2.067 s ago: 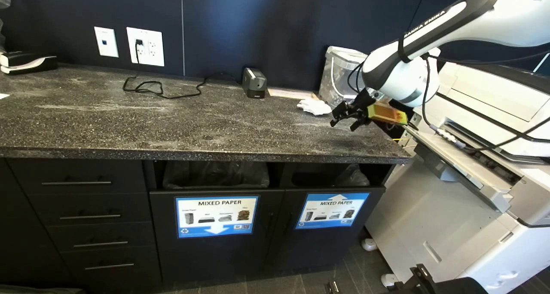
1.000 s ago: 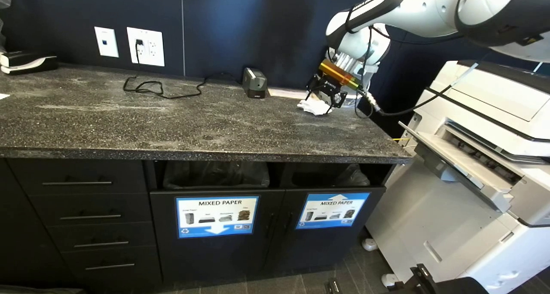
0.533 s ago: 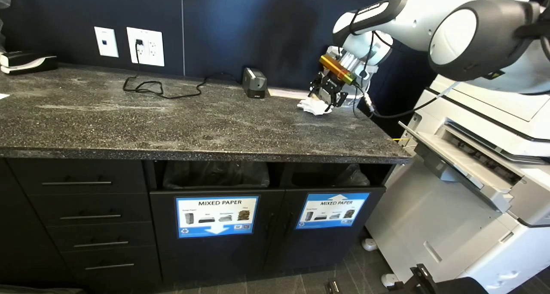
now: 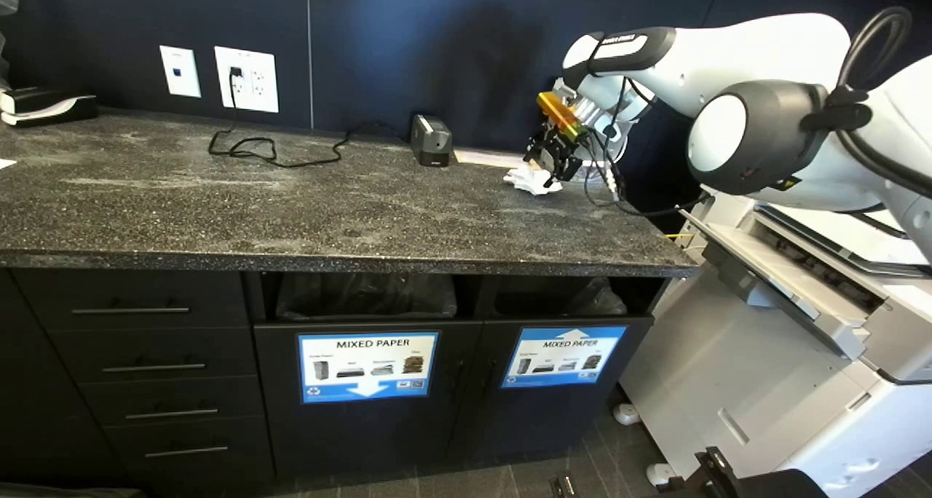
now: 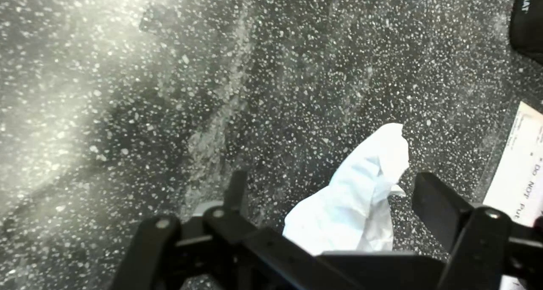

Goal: Put the white pieces of papers in the right bin

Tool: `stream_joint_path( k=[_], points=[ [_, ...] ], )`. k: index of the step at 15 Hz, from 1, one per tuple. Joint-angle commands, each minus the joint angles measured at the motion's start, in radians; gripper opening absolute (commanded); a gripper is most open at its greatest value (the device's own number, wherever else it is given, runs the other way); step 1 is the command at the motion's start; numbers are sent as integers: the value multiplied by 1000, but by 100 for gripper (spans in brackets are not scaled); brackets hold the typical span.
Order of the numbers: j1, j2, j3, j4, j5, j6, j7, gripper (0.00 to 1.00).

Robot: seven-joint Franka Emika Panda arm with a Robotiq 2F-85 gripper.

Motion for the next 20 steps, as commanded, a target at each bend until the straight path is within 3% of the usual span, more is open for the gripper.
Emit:
stream_joint_path(
  k=[1, 15, 16, 20],
  points=[
    [9, 105, 1, 174, -28, -4, 92, 100],
    [51, 176, -49, 194, -95, 99, 168, 100],
    [49, 177, -52, 194, -100, 97, 171, 83],
    [63, 183, -73, 195, -144, 107, 179, 50]
  ],
)
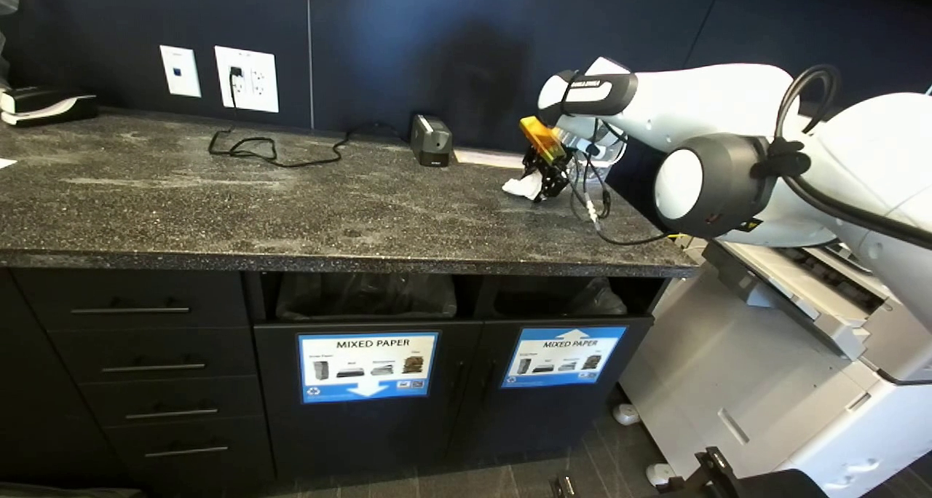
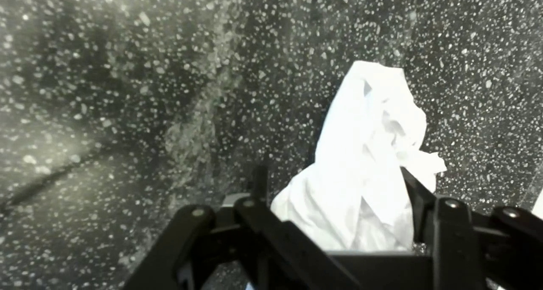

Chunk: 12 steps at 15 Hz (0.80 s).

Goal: Put the white pieces of papers in the right bin

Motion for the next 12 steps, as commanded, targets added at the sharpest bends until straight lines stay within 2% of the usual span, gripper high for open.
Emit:
stream_joint_path(
  k=[1, 4, 8, 9, 12],
  points=[
    [19, 39, -32, 68, -42, 12, 33, 42],
    [25, 39, -43, 68, -65, 12, 31, 20],
    [35, 36, -67, 65, -116, -8, -15, 8],
    [35, 34, -67, 63, -134, -23, -53, 13],
    [43, 29, -52, 56, -179, -66, -186, 15]
  ],
)
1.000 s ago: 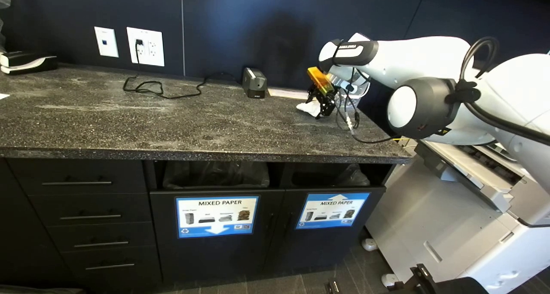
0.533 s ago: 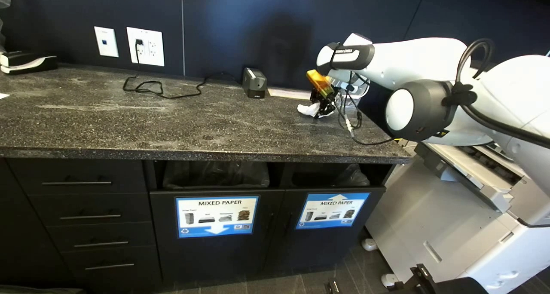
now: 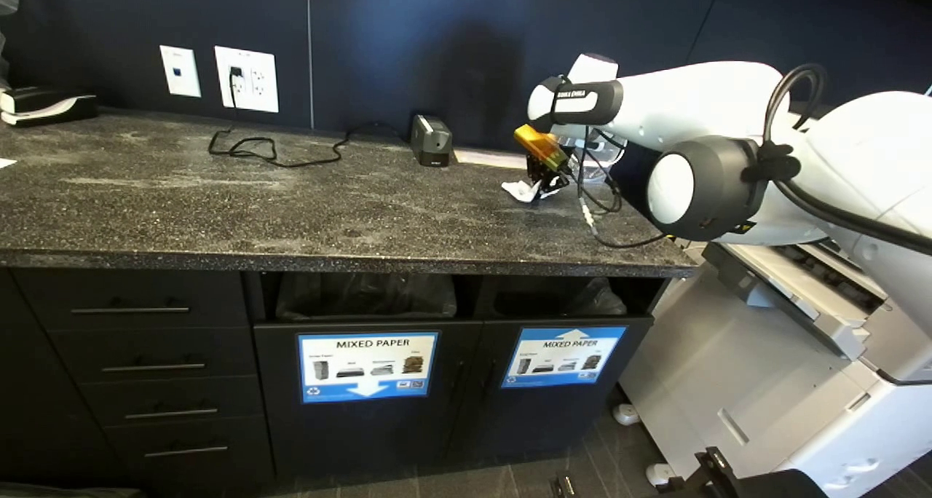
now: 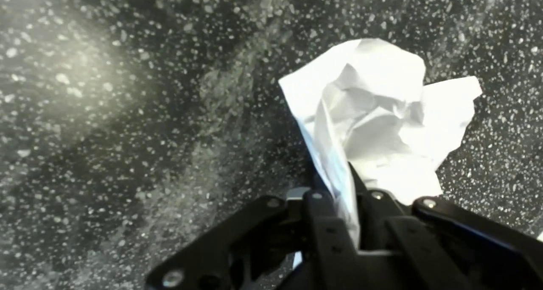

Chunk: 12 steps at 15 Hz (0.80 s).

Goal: Put the white pieces of papers in the right bin

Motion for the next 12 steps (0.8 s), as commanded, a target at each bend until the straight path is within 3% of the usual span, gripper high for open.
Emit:
stream_joint_path(
  k=[1, 6, 12],
  points=[
    [14, 31, 0, 47, -44, -55, -151, 16],
    [13, 18, 28, 27, -48, -83, -403, 11],
    [5, -15, 43, -6, -46, -160, -698, 13]
  ],
)
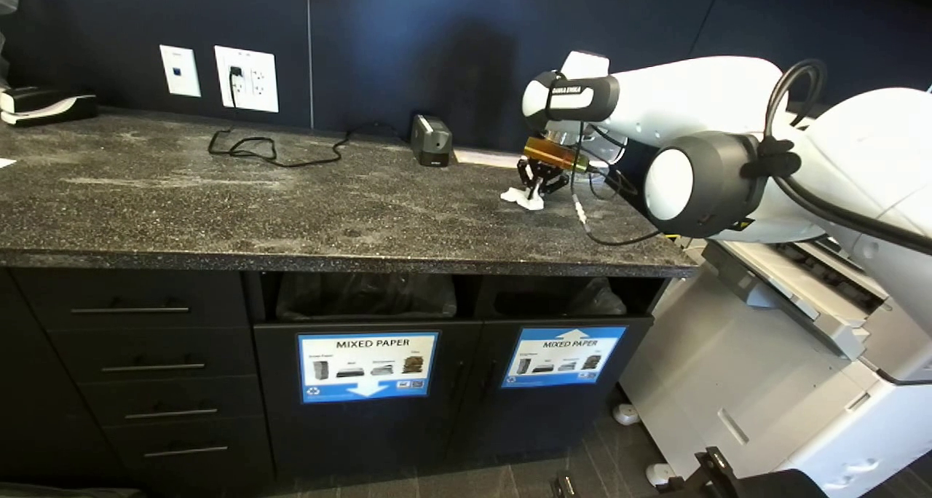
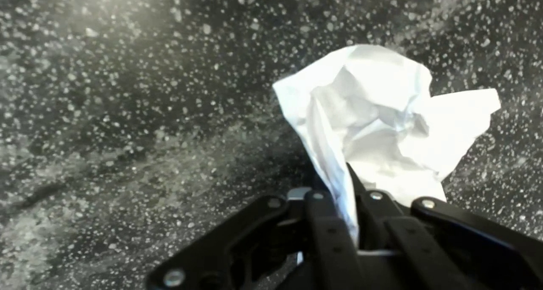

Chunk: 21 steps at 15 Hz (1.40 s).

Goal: Put the white pieces of papers in the right bin

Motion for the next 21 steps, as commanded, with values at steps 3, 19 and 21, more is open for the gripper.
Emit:
stream_joint_path(
  k=[3, 19, 21],
  points=[
    [-18, -21, 36, -24, 0, -100, -289, 12],
    [-56, -155, 77, -227, -29, -177, -944, 13],
    [-47, -191, 61, -302, -39, -78, -940, 12]
  ],
)
